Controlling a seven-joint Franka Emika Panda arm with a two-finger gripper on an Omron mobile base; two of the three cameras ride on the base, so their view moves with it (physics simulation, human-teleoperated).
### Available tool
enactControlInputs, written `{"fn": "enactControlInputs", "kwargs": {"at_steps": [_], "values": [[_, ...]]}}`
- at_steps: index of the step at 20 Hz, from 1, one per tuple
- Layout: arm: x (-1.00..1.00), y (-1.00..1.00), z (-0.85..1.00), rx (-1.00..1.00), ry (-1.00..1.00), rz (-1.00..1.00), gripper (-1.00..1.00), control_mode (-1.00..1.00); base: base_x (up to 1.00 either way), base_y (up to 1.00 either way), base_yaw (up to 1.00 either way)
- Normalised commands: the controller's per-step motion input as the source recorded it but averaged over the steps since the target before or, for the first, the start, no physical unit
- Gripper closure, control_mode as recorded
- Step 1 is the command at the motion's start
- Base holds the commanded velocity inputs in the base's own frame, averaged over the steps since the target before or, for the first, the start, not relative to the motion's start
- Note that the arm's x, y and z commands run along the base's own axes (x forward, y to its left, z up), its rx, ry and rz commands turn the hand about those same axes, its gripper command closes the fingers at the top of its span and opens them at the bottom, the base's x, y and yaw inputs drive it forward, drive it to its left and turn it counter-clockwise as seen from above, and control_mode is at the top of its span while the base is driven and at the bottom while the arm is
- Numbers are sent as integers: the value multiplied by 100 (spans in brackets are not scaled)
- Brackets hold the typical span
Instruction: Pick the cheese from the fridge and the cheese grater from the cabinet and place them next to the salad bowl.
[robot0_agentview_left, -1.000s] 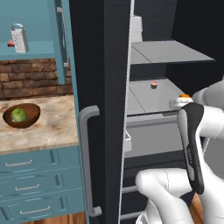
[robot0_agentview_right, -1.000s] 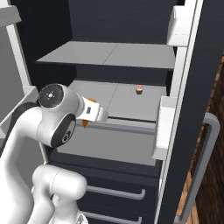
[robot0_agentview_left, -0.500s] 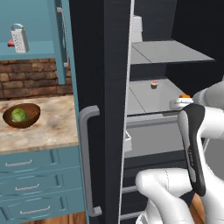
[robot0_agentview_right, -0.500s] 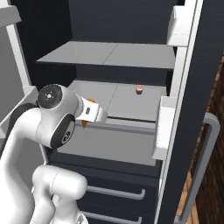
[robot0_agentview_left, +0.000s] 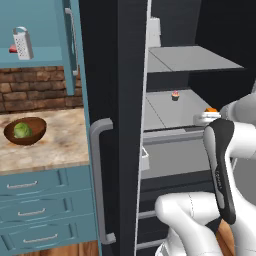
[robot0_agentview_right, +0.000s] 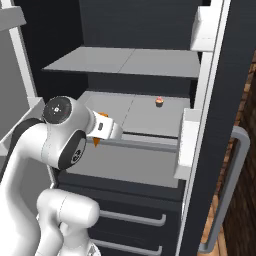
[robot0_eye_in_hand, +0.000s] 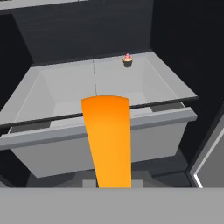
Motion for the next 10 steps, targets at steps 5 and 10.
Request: {"fn": "enactControlInputs", "kwargs": {"at_steps": [5, 10], "values": [[0, 0, 0, 0, 0, 0, 100, 100, -50, -9, 0], [0, 0, 0, 0, 0, 0, 100, 100, -56, -12, 0]]}}
